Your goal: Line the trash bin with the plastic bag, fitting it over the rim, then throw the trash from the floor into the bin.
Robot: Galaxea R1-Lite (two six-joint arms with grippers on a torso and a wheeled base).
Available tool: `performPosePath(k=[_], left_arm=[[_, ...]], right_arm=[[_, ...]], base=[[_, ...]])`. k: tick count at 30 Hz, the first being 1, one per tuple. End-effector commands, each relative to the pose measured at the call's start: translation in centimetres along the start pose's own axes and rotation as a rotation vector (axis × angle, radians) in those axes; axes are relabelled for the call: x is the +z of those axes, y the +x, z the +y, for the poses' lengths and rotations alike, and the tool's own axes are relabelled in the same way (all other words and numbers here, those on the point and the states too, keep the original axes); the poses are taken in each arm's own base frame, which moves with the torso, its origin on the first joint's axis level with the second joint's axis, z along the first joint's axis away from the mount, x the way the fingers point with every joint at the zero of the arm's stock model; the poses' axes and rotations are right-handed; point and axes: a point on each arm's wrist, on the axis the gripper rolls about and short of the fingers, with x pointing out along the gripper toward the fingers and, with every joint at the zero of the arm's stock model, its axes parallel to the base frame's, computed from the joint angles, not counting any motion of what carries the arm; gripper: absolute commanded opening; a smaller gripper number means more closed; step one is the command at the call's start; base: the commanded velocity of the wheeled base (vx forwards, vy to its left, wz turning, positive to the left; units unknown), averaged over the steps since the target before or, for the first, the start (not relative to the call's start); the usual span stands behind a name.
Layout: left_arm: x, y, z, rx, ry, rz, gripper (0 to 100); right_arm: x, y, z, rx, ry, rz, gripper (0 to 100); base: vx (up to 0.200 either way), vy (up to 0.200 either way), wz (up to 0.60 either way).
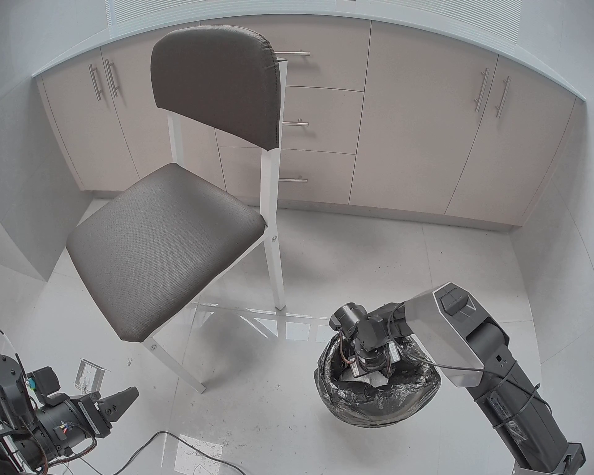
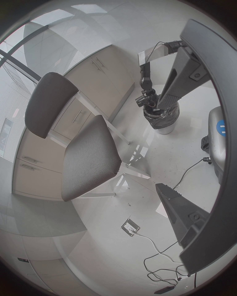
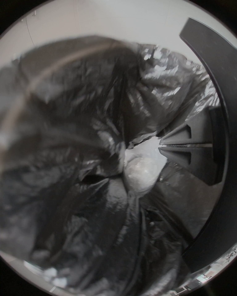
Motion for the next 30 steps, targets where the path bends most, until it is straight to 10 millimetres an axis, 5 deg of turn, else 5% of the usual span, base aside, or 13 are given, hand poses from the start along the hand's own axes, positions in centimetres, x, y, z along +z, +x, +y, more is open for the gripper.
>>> performPosePath(k=[1,6,14,18,19,20,22,25,26,30], left_arm=[[0.0,0.0,0.0,0.0,0.001,-0.001,100],[0.0,-0.1,0.0,-0.003,0.0,-0.008,100],[-0.1,-1.1,0.1,-0.044,0.001,-0.056,100],[0.3,-3.0,-0.1,-0.128,0.014,-0.175,100],[0.3,-3.0,-0.1,-0.128,0.014,-0.175,100],[0.7,-4.3,-0.2,-0.157,0.05,-0.248,100],[0.8,-5.6,0.0,-0.136,0.097,-0.301,100],[0.7,-8.3,0.3,-0.104,0.135,-0.39,100],[0.5,-11.0,0.6,-0.111,0.149,-0.425,100],[-0.6,-14.7,1.2,-0.051,0.154,-0.368,100]], right_arm=[[1.7,-4.7,-2.2,-0.002,0.045,0.003,0],[1.9,-7.4,-4.5,-0.031,0.039,0.071,0],[0.7,-21.0,-14.4,-0.105,0.005,0.264,0],[-1.4,-26.5,-18.7,-0.136,0.018,0.338,0],[-1.4,-26.5,-18.7,-0.136,0.018,0.338,0],[-2.4,-29.2,-20.3,-0.146,0.064,0.316,0],[-3.0,-31.5,-21.5,-0.166,0.165,0.241,0],[-4.0,-34.1,-22.9,-0.201,0.252,0.151,0],[-4.8,-36.0,-24.0,-0.203,0.295,0.094,0],[-6.6,-38.9,-25.9,-0.178,0.366,0.014,0]], base=[[0.0,0.0,0.0],[0.0,0.0,0.0],[0.0,0.0,0.0],[0.0,0.0,0.0],[0.0,0.0,0.0],[0.0,0.0,0.0],[0.0,0.0,0.0],[0.0,0.0,0.0],[0.0,0.0,0.0],[0.0,0.0,0.0]])
